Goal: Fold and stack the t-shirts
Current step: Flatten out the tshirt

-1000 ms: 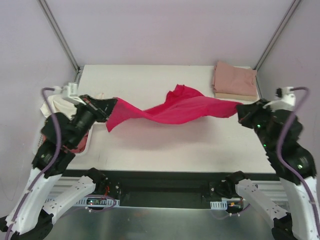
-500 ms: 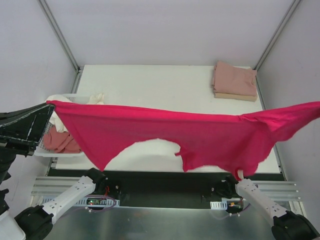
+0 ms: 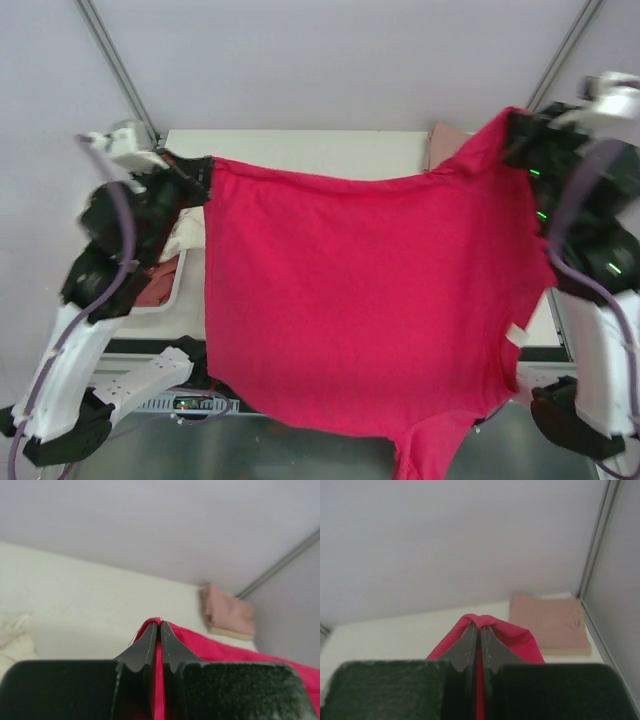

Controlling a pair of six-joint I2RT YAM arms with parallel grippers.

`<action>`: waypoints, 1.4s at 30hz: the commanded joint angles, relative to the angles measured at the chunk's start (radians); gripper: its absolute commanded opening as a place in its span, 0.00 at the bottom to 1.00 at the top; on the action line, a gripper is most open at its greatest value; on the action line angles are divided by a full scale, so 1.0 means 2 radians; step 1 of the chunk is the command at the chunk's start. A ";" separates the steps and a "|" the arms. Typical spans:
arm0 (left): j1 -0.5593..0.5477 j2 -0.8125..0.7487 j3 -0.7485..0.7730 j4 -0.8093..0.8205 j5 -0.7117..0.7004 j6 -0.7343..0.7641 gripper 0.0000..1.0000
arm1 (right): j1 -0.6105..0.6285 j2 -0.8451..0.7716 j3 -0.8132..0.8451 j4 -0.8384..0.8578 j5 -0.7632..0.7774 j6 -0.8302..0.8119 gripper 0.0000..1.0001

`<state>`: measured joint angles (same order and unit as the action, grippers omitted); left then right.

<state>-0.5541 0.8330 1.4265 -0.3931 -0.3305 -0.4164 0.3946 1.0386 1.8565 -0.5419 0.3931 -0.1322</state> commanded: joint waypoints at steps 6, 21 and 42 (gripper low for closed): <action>0.072 0.246 -0.137 0.081 -0.081 -0.063 0.00 | -0.085 0.195 -0.195 0.116 -0.059 0.050 0.01; 0.168 0.601 0.072 0.085 0.006 -0.053 0.00 | -0.095 0.523 0.018 0.036 -0.096 0.059 0.01; 0.182 0.487 -0.037 0.097 -0.029 -0.035 0.00 | -0.091 0.420 -0.121 -0.002 -0.187 0.117 0.01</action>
<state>-0.2024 1.8454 1.3342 -0.2153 -0.3141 -0.5125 0.2073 1.8614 1.5356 -0.5339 0.0830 0.0715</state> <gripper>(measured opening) 0.010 0.022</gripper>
